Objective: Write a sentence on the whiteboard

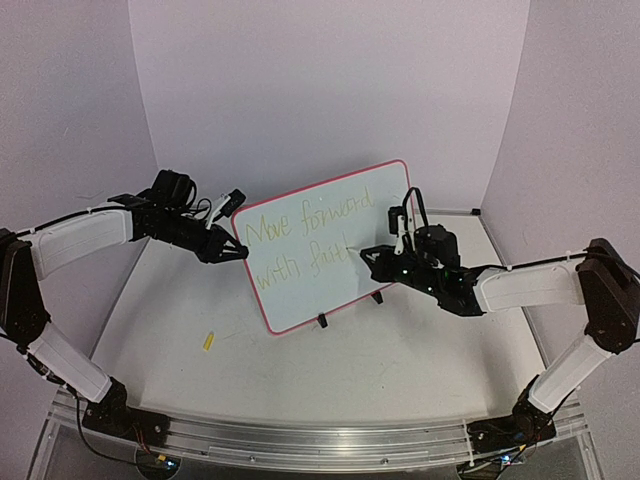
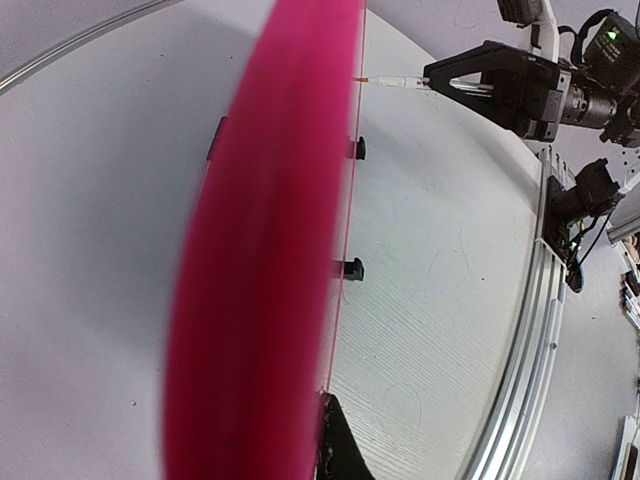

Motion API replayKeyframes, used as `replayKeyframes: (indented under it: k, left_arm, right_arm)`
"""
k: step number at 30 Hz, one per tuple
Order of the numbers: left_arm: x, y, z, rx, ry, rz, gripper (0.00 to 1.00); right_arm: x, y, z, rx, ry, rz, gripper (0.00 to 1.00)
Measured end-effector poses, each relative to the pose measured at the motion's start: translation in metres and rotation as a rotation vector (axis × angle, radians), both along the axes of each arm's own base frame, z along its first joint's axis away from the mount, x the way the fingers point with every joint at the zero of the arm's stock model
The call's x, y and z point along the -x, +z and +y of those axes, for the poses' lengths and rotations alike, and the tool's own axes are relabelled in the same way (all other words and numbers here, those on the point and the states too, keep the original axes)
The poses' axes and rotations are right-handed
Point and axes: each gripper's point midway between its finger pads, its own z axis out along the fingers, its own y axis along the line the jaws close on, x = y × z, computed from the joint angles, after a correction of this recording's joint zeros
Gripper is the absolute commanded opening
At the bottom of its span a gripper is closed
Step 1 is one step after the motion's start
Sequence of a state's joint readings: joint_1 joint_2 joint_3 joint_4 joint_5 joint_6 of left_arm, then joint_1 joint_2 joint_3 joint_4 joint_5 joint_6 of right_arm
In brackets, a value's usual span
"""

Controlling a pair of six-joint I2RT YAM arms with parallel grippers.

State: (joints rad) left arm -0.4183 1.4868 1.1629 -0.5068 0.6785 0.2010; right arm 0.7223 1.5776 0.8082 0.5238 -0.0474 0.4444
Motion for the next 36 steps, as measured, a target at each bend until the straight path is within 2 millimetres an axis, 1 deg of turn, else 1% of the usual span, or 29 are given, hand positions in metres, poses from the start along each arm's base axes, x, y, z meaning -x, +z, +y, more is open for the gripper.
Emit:
replayKeyframes:
  k: [16, 21, 30, 33, 36]
  left_arm:
    - [0.0, 0.0, 0.0, 0.0, 0.0, 0.001, 0.0]
    - [0.0, 0.0, 0.0, 0.0, -0.001, 0.001, 0.0]
    - [0.0, 0.0, -0.001, 0.0, -0.002, 0.0, 0.0]
    - [0.0, 0.0, -0.001, 0.0, -0.002, 0.0, 0.0]
    - [0.0, 0.0, -0.001, 0.0, -0.003, -0.002, 0.0]
  right_arm:
    - [-0.006, 0.004, -0.008, 0.007, -0.055, -0.022, 0.0]
    - [-0.004, 0.0, -0.01, 0.006, -0.057, -0.016, 0.0]
    - [0.003, -0.021, -0.016, 0.021, -0.063, 0.029, 0.0]
    - [0.004, -0.021, -0.017, 0.021, -0.063, 0.03, 0.0]
    - [0.007, -0.013, -0.02, 0.009, -0.064, 0.017, 0.0]
